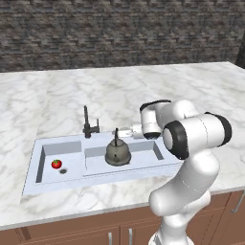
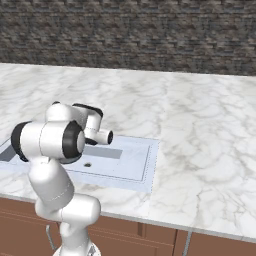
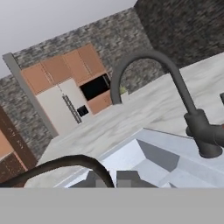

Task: Open the cabinet, pick the kettle from the cabinet, and place it in the sink.

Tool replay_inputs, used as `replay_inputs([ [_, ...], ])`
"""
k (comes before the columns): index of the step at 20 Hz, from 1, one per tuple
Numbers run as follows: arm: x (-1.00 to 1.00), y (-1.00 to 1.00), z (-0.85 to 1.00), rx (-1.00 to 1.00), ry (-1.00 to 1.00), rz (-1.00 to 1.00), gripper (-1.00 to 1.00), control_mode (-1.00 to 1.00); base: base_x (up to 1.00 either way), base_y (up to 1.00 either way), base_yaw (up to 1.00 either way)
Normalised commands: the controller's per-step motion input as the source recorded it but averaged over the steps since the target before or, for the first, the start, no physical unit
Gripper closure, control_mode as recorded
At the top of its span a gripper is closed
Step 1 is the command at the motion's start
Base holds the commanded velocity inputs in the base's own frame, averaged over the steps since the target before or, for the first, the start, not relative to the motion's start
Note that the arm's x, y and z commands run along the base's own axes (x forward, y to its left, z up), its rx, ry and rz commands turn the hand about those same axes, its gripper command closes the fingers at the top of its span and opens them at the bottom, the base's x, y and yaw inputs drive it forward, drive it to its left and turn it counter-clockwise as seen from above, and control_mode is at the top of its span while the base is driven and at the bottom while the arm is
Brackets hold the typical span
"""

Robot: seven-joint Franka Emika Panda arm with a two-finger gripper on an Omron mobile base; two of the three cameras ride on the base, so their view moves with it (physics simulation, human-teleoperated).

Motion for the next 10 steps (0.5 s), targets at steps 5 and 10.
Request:
replay_inputs([
  [5,0.18,0.09,-0.20,-0.03,0.00,0.00,1.00,-1.00,0.00,0.00,0.00],
  [10,0.21,0.06,-0.13,-0.01,0.00,0.00,1.00,-1.00,0.00,0.00,0.00],
])
